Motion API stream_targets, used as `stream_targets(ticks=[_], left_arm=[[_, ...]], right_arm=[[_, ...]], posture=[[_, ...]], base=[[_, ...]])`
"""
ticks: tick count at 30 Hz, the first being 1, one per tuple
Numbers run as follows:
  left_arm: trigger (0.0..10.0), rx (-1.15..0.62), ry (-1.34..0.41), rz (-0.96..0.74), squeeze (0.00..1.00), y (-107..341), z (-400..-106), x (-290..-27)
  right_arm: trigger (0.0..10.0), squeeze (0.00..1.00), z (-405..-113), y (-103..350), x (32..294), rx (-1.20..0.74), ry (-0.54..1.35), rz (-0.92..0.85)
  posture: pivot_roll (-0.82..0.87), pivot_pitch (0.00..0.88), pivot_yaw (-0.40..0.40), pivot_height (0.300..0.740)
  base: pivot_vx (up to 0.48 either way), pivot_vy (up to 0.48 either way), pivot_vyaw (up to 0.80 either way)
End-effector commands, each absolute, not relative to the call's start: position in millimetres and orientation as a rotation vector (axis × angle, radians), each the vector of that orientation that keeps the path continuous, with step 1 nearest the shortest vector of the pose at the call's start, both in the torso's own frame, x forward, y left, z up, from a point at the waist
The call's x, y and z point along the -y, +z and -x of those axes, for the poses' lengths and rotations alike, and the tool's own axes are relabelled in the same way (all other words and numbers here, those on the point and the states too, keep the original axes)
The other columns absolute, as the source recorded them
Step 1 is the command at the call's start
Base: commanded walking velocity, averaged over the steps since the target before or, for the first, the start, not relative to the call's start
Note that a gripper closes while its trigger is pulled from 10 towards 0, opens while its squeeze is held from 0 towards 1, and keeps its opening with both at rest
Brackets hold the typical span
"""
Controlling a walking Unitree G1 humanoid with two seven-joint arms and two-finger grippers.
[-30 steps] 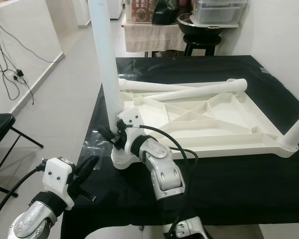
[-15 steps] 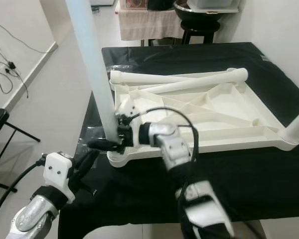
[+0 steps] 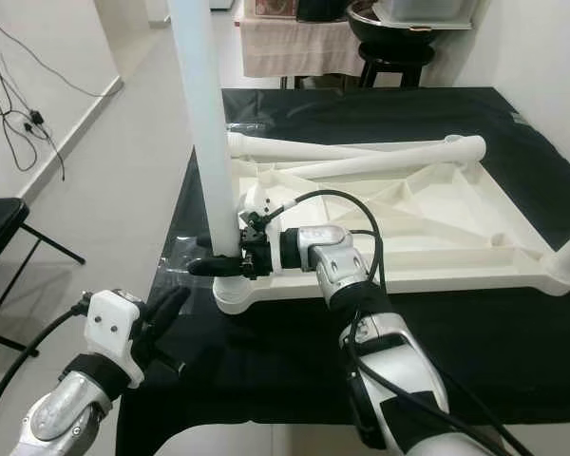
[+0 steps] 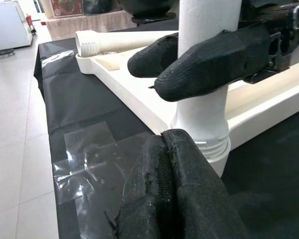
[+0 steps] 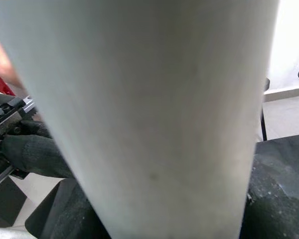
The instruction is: Building children table
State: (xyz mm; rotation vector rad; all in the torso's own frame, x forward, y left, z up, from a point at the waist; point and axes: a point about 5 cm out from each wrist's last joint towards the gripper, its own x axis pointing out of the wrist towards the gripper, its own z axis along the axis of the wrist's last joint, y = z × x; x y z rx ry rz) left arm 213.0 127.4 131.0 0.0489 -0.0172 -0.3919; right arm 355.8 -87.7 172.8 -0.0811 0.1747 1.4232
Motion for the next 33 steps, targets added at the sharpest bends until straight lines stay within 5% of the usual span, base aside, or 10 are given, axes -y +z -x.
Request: stream_targets(ticks=[1, 8, 12, 21, 22, 23, 31, 32, 33], left_arm=[[10.0, 0.007, -0.388, -0.054, 0.0, 130, -211, -128], [10.0, 0.003, -0.39, -0.059, 0.0, 130, -208, -128], [10.0, -0.005, -0.391, -0.061, 0.0, 129, -207, -131], [10.0, -0.016, -0.4, -0.047, 0.0, 126, -210, -131], [10.0, -0.012, -0.39, -0.052, 0.0, 126, -210, -132], [10.0, -0.012, -0.387, -0.054, 0.0, 126, -210, -132], [10.0, -0.021, -0.404, -0.044, 0.0, 124, -211, -131], [10.0, -0.022, -0.405, -0.043, 0.0, 124, -211, -131], [10.0, -0.022, -0.405, -0.043, 0.0, 124, -211, -131]], right_arm=[[0.0, 0.0, -357, 171, 94, -0.17, 1.405, 0.04], [0.0, 0.0, -351, 152, 102, -0.179, 1.199, 0.108], [0.0, 0.0, -302, 135, 73, -0.264, 0.711, -0.04], [0.0, 0.0, -315, 134, 63, -0.216, 0.794, 0.023], [10.0, 0.0, -317, 134, 64, -0.214, 0.789, 0.0], [10.0, 1.0, -318, 138, 64, -0.206, 0.792, -0.024], [10.0, 1.0, -324, 171, 61, -0.086, 0.966, -0.126], [10.0, 0.0, -324, 178, 62, -0.057, 1.089, -0.093], [10.0, 0.0, -324, 178, 62, -0.057, 1.089, -0.093]], posture=[[0.06, 0.087, 0.011, 0.74], [0.05, 0.102, -0.008, 0.74], [0.03, 0.12, 0.009, 0.74], [0.04, 0.082, 0.009, 0.74], [0.04, 0.07, 0.013, 0.74], [0.04, 0.07, 0.014, 0.74], [0.04, 0.059, 0.025, 0.74], [0.04, 0.053, 0.027, 0.74], [0.04, 0.053, 0.027, 0.74]], base=[[0.0, 0.0, 0.0], [0.0, 0.0, 0.0], [0.0, 0.0, 0.0], [0.0, 0.0, 0.0], [0.0, 0.0, 0.0], [0.0, 0.0, 0.0], [0.0, 0.0, 0.0], [0.0, 0.0, 0.0], [0.0, 0.0, 0.0]])
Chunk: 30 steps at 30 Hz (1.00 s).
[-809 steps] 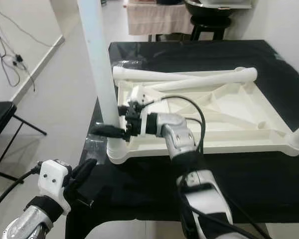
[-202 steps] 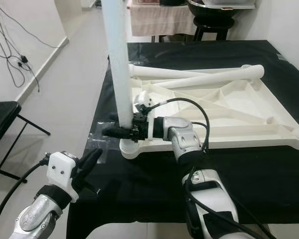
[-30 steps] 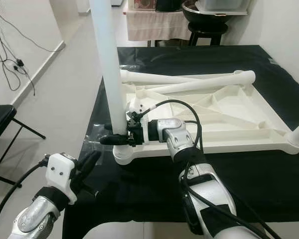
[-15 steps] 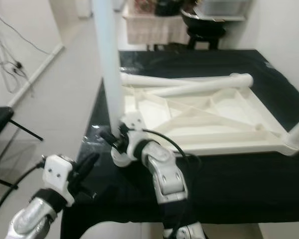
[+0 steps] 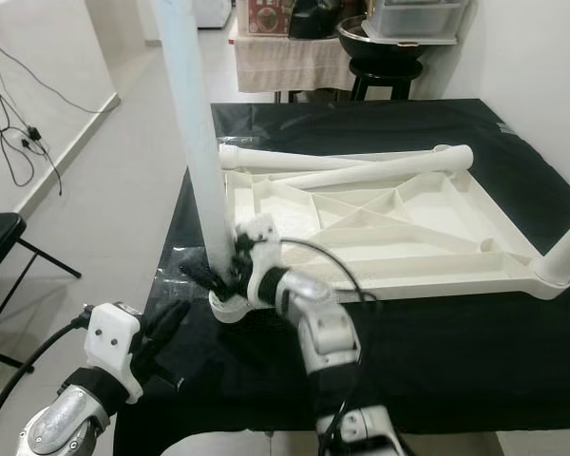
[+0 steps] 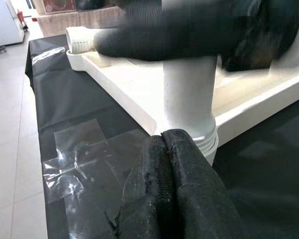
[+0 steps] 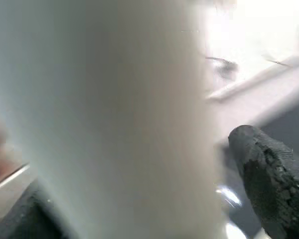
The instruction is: Building children table
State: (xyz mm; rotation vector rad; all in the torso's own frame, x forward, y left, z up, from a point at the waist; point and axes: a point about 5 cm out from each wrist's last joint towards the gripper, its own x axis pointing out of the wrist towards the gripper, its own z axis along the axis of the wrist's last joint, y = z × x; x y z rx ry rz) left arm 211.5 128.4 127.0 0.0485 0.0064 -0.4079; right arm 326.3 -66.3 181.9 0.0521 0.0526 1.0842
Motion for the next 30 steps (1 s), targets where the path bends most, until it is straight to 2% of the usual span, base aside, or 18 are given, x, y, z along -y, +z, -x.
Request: stream_targets(ticks=[1, 2, 4, 9, 10, 11, 18, 26, 27, 28, 29, 30], left_arm=[[10.0, -0.022, -0.406, -0.042, 0.0, 124, -211, -131], [10.0, -0.022, -0.408, -0.04, 0.0, 124, -212, -130], [10.0, -0.022, -0.408, -0.039, 0.0, 124, -212, -130], [10.0, -0.021, -0.405, -0.039, 0.0, 124, -212, -130], [10.0, -0.02, -0.404, -0.038, 0.0, 124, -212, -130], [10.0, -0.019, -0.402, -0.037, 0.0, 124, -212, -130], [10.0, -0.015, -0.401, -0.034, 0.0, 125, -212, -129], [10.0, -0.008, -0.399, -0.028, 0.0, 127, -211, -128], [10.0, -0.008, -0.399, -0.028, 0.0, 127, -211, -129], [10.0, -0.008, -0.399, -0.03, 0.0, 128, -210, -130], [10.0, -0.008, -0.399, -0.03, 0.0, 128, -210, -130], [10.0, -0.008, -0.399, -0.032, 0.0, 128, -210, -131]], right_arm=[[10.0, 0.0, -322, 181, 65, -0.049, 1.241, -0.032], [10.0, 0.0, -321, 183, 69, -0.052, 1.375, 0.039], [10.0, 0.0, -324, 184, 74, -0.074, 1.508, 0.099], [10.0, 0.0, -331, 184, 75, -0.097, 1.545, 0.093], [7.0, 0.0, -334, 184, 76, -0.107, 1.554, 0.09], [0.0, 0.0, -338, 185, 75, -0.117, 1.553, 0.074], [0.0, 0.0, -343, 185, 74, -0.131, 1.547, 0.06], [0.0, 0.0, -341, 174, 88, -0.122, 1.405, 0.05], [0.0, 0.0, -338, 168, 89, -0.134, 1.342, 0.05], [0.0, 0.0, -344, 157, 83, -0.159, 0.983, 0.031], [0.0, 0.0, -344, 157, 83, -0.159, 0.983, 0.031], [0.0, 0.0, -347, 149, 84, -0.182, 0.708, 0.024]], posture=[[0.04, 0.05, 0.027, 0.74], [0.04, 0.049, 0.024, 0.74], [0.04, 0.048, 0.026, 0.74], [0.05, 0.05, 0.024, 0.74], [0.05, 0.05, 0.024, 0.74], [0.05, 0.055, 0.02, 0.74], [0.05, 0.063, 0.016, 0.74], [0.03, 0.083, 0.013, 0.74], [0.03, 0.087, 0.012, 0.74], [0.02, 0.099, 0.007, 0.74], [0.02, 0.099, 0.007, 0.74], [0.02, 0.102, 0.008, 0.74]], base=[[0.0, 0.0, 0.0], [0.0, 0.0, 0.0], [0.0, 0.0, 0.0], [0.0, 0.0, 0.0], [0.0, 0.0, 0.0], [0.0, 0.0, 0.0], [0.0, 0.0, 0.0], [0.0, 0.0, 0.0], [0.0, 0.0, 0.0], [0.0, 0.0, 0.0], [0.0, 0.0, 0.0], [0.0, 0.0, 0.0]])
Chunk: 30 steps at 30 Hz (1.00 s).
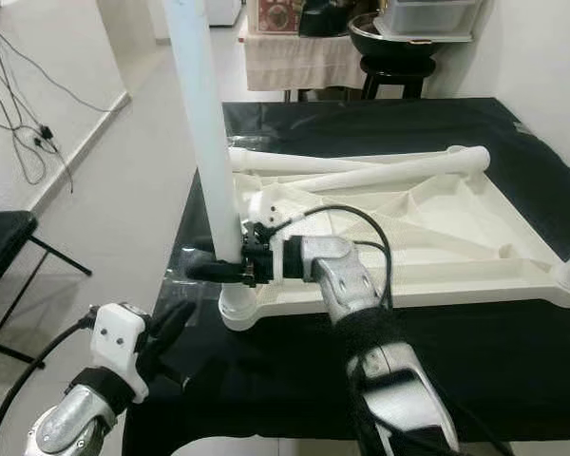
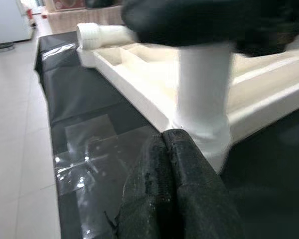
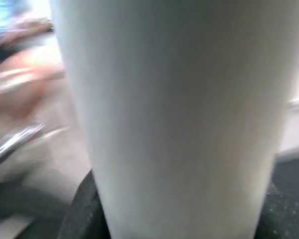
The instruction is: Building children table
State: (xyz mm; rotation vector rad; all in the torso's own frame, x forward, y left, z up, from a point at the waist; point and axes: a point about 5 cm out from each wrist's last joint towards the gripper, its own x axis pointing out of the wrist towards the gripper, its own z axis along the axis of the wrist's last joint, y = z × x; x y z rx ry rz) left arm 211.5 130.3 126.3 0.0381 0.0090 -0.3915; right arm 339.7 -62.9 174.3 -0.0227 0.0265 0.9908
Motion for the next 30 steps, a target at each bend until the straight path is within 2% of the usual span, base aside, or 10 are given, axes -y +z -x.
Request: stream_targets(ticks=[1, 2, 5, 11, 12, 14, 15, 22, 23, 30], left_arm=[[10.0, -0.008, -0.399, -0.032, 0.0, 128, -210, -131], [10.0, -0.007, -0.397, -0.035, 0.0, 129, -210, -133], [10.0, -0.008, -0.394, -0.043, 0.0, 129, -210, -135], [10.0, -0.008, -0.401, -0.032, 0.0, 130, -210, -133], [10.0, -0.005, -0.395, -0.034, 0.0, 130, -211, -133], [10.0, -0.003, -0.389, -0.037, 0.0, 130, -211, -134], [10.0, -0.001, -0.385, -0.038, 0.0, 131, -211, -134], [10.0, -0.004, -0.393, -0.024, 0.0, 130, -212, -133], [10.0, -0.005, -0.395, -0.024, 0.0, 130, -212, -133], [10.0, -0.006, -0.394, -0.024, 0.0, 129, -213, -131]], right_arm=[[0.0, 0.0, -347, 149, 84, -0.182, 0.708, 0.024], [0.0, 0.0, -315, 138, 70, -0.223, 0.631, 0.018], [0.0, 0.0, -305, 146, 59, -0.168, 0.759, 0.029], [0.0, 0.0, -318, 142, 62, -0.212, 0.735, 0.024], [10.0, 0.0, -317, 143, 58, -0.204, 0.784, 0.018], [10.0, 0.0, -315, 145, 55, -0.196, 0.794, 0.013], [10.0, 1.0, -312, 149, 52, -0.194, 0.803, 0.004], [10.0, 1.0, -311, 158, 42, -0.147, 1.06, 0.012], [10.0, 0.0, -314, 162, 40, -0.131, 1.197, 0.03], [10.0, 0.0, -328, 171, 49, -0.139, 1.519, 0.086]], posture=[[0.02, 0.102, 0.008, 0.74], [0.01, 0.116, 0.034, 0.74], [0.0, 0.11, 0.039, 0.74], [0.02, 0.112, 0.021, 0.74], [0.02, 0.115, 0.02, 0.74], [0.02, 0.115, 0.02, 0.74], [0.02, 0.112, 0.02, 0.74], [0.02, 0.109, 0.022, 0.74], [0.02, 0.101, 0.023, 0.74], [0.04, 0.092, 0.016, 0.74]], base=[[0.0, 0.0, 0.0], [0.0, 0.0, 0.0], [0.0, 0.0, 0.0], [0.0, 0.0, 0.0], [0.0, 0.0, 0.0], [0.0, 0.0, 0.0], [0.0, 0.0, 0.0], [0.0, 0.0, 0.0], [0.0, 0.0, 0.0], [0.0, 0.0, 0.0]])
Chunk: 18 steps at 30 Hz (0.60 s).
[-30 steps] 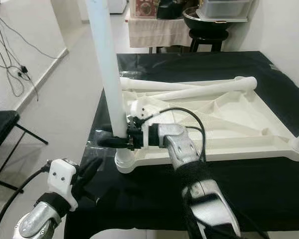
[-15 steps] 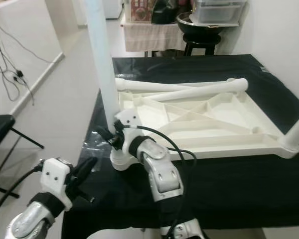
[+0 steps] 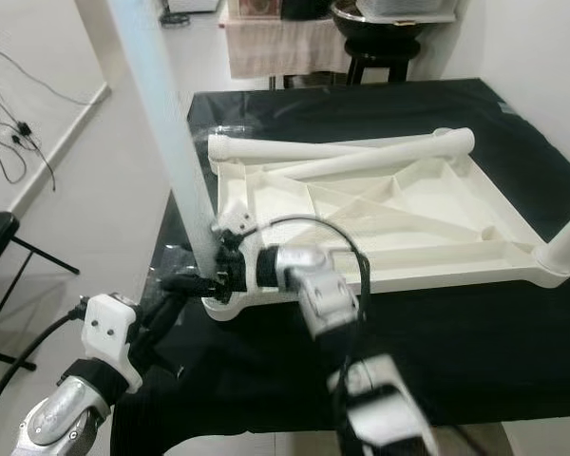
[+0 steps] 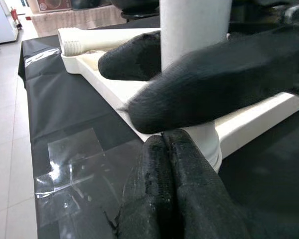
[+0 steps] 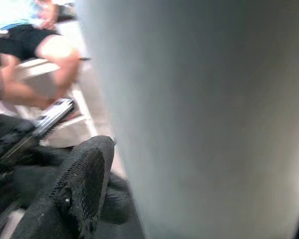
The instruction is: Building children table
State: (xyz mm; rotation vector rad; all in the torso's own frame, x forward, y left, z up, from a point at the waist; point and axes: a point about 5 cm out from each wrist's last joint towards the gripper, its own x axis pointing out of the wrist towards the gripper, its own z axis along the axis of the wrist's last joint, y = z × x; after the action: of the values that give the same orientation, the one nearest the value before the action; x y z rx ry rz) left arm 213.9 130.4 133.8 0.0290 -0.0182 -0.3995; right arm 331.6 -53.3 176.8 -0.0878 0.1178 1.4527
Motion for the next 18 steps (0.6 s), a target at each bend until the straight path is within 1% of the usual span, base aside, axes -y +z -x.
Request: stream_targets(ticks=[1, 5, 6, 12, 15, 17, 18], left_arm=[[10.0, -0.006, -0.393, -0.023, 0.0, 129, -213, -131], [10.0, -0.006, -0.393, -0.023, 0.0, 129, -213, -131], [10.0, -0.006, -0.393, -0.022, 0.0, 129, -212, -130], [10.0, -0.007, -0.394, -0.022, 0.0, 129, -212, -130], [10.0, -0.007, -0.394, -0.023, 0.0, 129, -212, -129], [10.0, -0.007, -0.394, -0.023, 0.0, 129, -212, -129], [10.0, -0.007, -0.394, -0.023, 0.0, 129, -211, -129]], right_arm=[[10.0, 0.0, -333, 172, 51, -0.152, 1.519, 0.081], [10.0, 0.0, -337, 170, 55, -0.187, 1.546, 0.057], [0.0, 0.0, -338, 171, 57, -0.194, 1.56, 0.034], [0.0, 0.0, -341, 169, 65, -0.178, 1.597, 0.023], [0.0, 0.0, -340, 166, 74, -0.155, 1.56, 0.02], [0.0, 0.0, -340, 166, 74, -0.155, 1.56, 0.02], [0.0, 0.0, -339, 163, 80, -0.144, 1.513, 0.031]], posture=[[0.04, 0.09, 0.015, 0.74], [0.05, 0.088, 0.014, 0.74], [0.05, 0.089, 0.014, 0.74], [0.05, 0.091, 0.014, 0.74], [0.05, 0.091, 0.015, 0.74], [0.05, 0.091, 0.015, 0.74], [0.04, 0.093, 0.014, 0.74]], base=[[0.0, 0.0, 0.0], [0.0, 0.0, 0.0], [0.0, 0.0, 0.0], [0.0, 0.0, 0.0], [0.0, 0.0, 0.0], [0.0, 0.0, 0.0], [0.0, 0.0, 0.0]])
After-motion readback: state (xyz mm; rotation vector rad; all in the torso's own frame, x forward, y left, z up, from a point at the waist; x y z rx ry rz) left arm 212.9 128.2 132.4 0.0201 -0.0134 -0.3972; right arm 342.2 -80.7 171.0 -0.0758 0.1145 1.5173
